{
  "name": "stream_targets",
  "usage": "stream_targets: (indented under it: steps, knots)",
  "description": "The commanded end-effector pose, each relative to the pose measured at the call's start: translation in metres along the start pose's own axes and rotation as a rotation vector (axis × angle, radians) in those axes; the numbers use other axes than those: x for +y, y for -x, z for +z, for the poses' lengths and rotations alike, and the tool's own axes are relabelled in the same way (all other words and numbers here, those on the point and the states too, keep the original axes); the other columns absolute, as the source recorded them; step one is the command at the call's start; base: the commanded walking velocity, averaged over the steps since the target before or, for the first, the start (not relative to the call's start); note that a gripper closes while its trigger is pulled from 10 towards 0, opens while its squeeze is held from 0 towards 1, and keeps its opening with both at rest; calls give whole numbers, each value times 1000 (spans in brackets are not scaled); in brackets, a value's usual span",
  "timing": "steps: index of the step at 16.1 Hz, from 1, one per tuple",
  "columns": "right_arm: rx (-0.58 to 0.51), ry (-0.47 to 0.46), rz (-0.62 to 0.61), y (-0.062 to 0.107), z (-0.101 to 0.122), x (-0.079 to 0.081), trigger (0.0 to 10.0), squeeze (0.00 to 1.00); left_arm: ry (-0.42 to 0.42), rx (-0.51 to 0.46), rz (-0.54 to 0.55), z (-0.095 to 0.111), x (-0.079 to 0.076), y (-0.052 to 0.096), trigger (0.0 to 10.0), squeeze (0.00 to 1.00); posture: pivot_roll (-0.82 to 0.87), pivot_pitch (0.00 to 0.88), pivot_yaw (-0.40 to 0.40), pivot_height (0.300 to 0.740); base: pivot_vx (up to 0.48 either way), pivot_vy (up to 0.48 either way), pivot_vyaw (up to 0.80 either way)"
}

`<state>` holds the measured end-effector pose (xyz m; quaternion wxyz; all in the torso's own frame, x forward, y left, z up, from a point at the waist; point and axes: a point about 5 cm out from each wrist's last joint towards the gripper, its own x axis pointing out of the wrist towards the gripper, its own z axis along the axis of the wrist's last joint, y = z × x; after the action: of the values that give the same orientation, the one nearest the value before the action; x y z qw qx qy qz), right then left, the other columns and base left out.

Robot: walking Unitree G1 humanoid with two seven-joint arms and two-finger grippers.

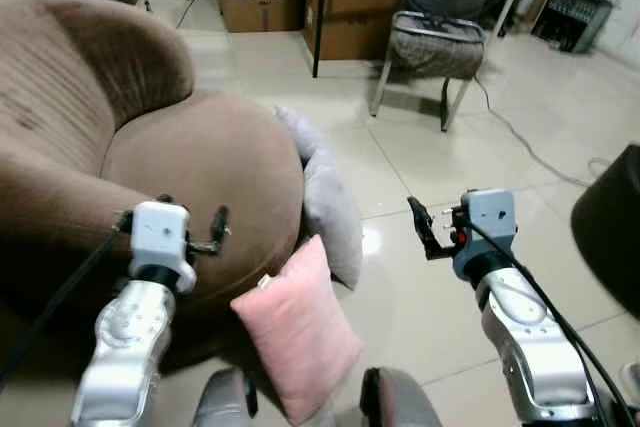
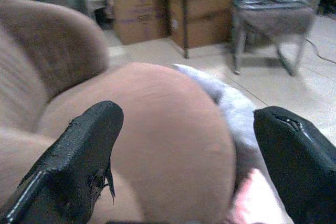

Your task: Move the pillow to the sofa from floor

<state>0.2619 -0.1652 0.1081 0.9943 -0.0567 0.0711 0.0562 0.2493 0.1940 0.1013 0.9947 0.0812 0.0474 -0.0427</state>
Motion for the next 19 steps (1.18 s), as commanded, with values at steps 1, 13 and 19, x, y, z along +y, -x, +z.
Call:
stream_targets:
  steps: [1, 13, 19]
  knots:
    - [9, 1, -23, 0, -3, -4, 10000, 0, -25, -27, -23, 8, -2, -3, 10000, 173, 59, 0, -44, 621, 326, 0, -644]
    - [38, -16, -57, 5, -20, -12, 10000, 0, -69, -28, -114, 10, -5, -4, 10000, 165, 51, 0, -12, 621, 181, 0, -123]
    - [35, -31, -54, 1, -25, -10, 10000, 0, -70, -15, -170, 6, -9, -5, 10000, 169, 47, 0, -14, 586, 0, 0, 0]
